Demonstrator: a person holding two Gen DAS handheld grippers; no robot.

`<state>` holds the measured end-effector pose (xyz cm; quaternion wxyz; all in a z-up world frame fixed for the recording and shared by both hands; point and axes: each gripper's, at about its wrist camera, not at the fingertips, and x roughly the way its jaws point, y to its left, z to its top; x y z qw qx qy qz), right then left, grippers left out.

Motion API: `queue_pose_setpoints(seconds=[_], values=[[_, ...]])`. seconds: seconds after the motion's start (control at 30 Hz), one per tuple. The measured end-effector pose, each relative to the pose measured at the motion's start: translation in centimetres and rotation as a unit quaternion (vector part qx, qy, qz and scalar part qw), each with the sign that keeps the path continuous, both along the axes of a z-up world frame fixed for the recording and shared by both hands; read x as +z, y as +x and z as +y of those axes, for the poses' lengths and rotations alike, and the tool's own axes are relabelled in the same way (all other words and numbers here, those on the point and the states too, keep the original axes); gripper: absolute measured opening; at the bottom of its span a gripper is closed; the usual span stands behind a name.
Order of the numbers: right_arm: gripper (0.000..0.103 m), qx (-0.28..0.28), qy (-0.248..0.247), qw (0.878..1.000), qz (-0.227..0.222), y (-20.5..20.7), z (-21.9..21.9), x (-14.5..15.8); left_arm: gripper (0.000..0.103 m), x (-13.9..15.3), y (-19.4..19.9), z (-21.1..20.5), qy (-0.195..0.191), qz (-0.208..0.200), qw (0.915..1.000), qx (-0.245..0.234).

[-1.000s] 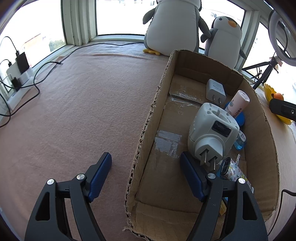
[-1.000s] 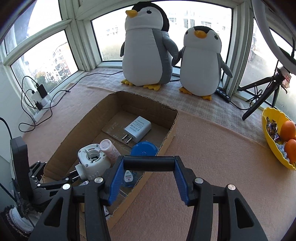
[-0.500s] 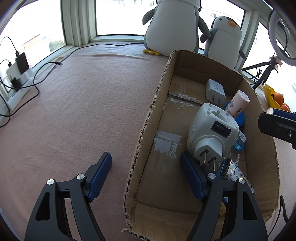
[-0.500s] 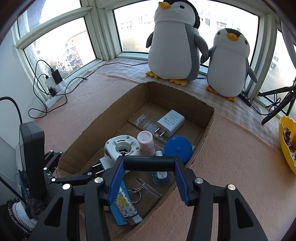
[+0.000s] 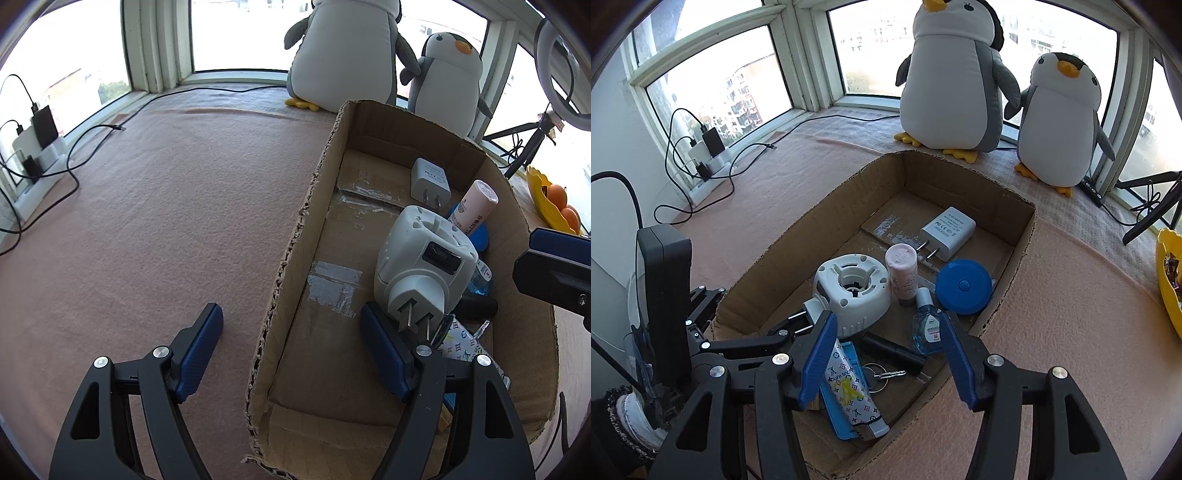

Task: Organize rigid objects
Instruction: 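Carry the black cylinder with the right tool into the box and release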

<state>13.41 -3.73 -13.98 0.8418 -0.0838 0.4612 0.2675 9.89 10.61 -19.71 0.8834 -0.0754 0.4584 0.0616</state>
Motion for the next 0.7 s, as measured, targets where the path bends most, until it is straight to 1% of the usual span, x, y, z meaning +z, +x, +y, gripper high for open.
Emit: queue_pose_setpoints(seconds=[0.2, 0.33, 0.57, 0.7], values=[[0.054, -0.007, -0.002, 1.0, 0.004, -0.1, -0.8, 0.1, 0.078, 0.0, 0.1, 0.0, 0.0, 0.0, 1.0, 0.0], [0.058, -0.017, 0.0, 1.0, 0.007, -0.4, -1.9, 0.0, 0.079, 0.0, 0.1, 0.0, 0.002, 0.001, 1.0, 0.001], [0.063, -0.047, 0.004, 0.999, 0.012, -0.9, -4.5, 0.1, 0.08, 0.1, 0.2, 0.1, 0.006, 0.004, 1.0, 0.0], [0.064, -0.063, 0.005, 0.998, 0.011, -1.2, -5.8, 0.3, 0.08, 0.1, 0.3, 0.2, 0.006, 0.009, 0.9999, 0.0]])
